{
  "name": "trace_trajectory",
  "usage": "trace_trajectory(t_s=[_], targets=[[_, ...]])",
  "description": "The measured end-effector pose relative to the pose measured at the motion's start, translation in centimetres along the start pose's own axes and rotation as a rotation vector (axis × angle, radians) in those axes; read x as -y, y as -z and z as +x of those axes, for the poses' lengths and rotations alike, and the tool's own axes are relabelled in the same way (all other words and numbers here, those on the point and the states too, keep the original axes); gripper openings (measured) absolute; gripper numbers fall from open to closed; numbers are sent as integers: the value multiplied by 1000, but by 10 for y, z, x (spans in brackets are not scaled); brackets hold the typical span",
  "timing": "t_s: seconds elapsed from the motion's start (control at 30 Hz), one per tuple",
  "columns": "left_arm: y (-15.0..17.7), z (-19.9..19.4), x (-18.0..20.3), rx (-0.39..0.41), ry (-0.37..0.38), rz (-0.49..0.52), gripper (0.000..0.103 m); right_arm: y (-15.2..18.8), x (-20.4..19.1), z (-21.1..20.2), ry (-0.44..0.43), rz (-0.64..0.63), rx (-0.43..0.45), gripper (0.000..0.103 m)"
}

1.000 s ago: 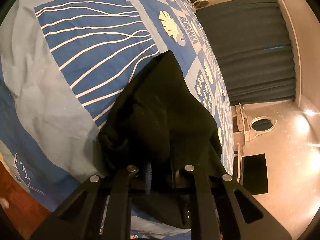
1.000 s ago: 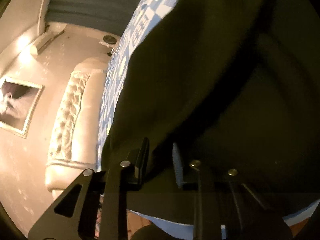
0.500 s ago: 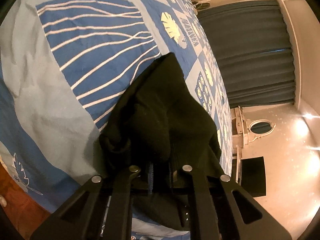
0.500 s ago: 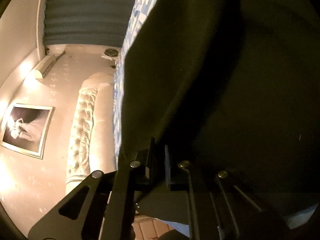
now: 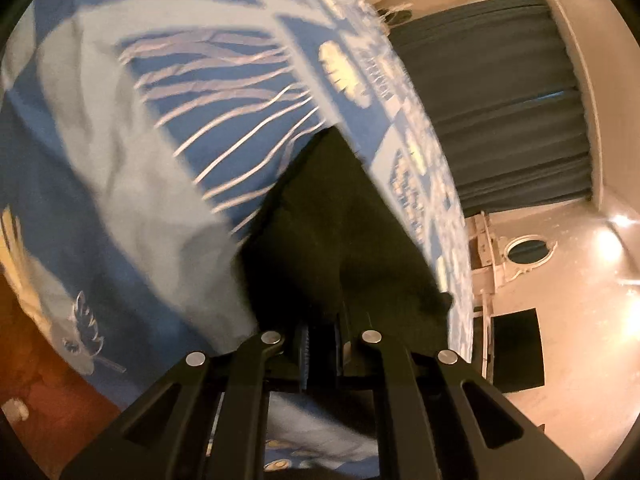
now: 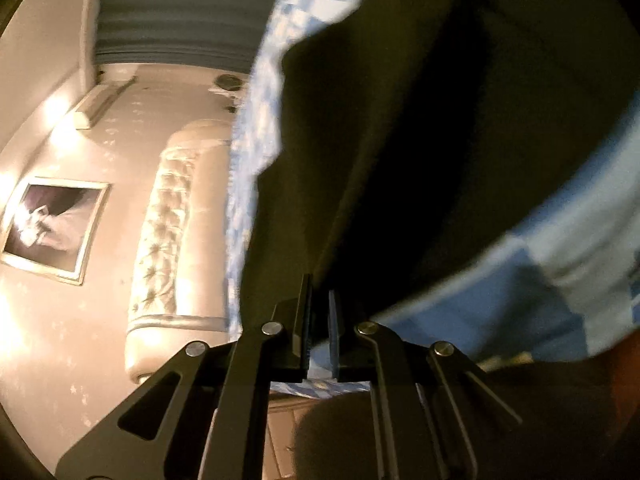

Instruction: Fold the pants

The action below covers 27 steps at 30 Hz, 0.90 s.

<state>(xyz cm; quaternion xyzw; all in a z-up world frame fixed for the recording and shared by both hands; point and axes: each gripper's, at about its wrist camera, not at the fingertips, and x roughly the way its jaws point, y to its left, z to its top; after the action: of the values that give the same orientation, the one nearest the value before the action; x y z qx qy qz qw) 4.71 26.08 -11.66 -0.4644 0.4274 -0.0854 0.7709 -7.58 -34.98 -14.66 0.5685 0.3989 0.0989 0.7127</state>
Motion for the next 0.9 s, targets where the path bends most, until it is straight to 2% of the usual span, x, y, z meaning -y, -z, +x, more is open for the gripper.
trace_trajectory(t_s=[0.1, 0.17, 0.23, 0.27, 0.3, 0.37, 0.4, 0.43, 0.47, 0.53, 0.57, 0.63, 0.73, 0.8, 0.9], targets=[[-1, 3, -9, -8, 39, -2, 12, -4, 12, 0, -41, 88, -22, 9], [-2, -2, -9, -6, 50, 8, 14, -10, 5, -14, -37, 53, -1, 11], [-1, -12, -5, 18, 34, 39, 22, -22, 2, -37, -61, 48, 55, 16], [0, -18, -2, 31, 22, 60, 31, -32, 2, -50, -73, 57, 94, 23], [3, -25, 3, 45, -7, 89, 47, -51, 6, -74, -78, 69, 170, 26], [9, -38, 16, 84, -63, 150, 66, -91, 16, -125, -85, 104, 331, 29], [11, -42, 23, 98, -77, 176, 73, -110, 20, -143, -79, 112, 383, 30], [13, -46, 31, 110, -91, 198, 78, -133, 24, -163, -55, 113, 439, 37], [15, -48, 41, 123, -102, 211, 81, -156, 29, -184, -16, 106, 512, 40], [20, -43, 58, 121, -88, 217, 83, -191, 36, -205, 73, 92, 592, 42], [21, -38, 65, 107, -79, 212, 85, -213, 45, -215, 116, 110, 624, 42], [25, -22, 81, 61, -51, 194, 85, -238, 61, -222, 141, 159, 650, 42], [39, 7, 101, -20, -28, 194, 85, -269, 87, -219, 174, 234, 638, 42], [50, 25, 116, -63, -29, 218, 85, -282, 100, -208, 165, 251, 608, 42], [74, 53, 139, -129, -41, 277, 85, -290, 98, -191, 199, 237, 594, 42]])
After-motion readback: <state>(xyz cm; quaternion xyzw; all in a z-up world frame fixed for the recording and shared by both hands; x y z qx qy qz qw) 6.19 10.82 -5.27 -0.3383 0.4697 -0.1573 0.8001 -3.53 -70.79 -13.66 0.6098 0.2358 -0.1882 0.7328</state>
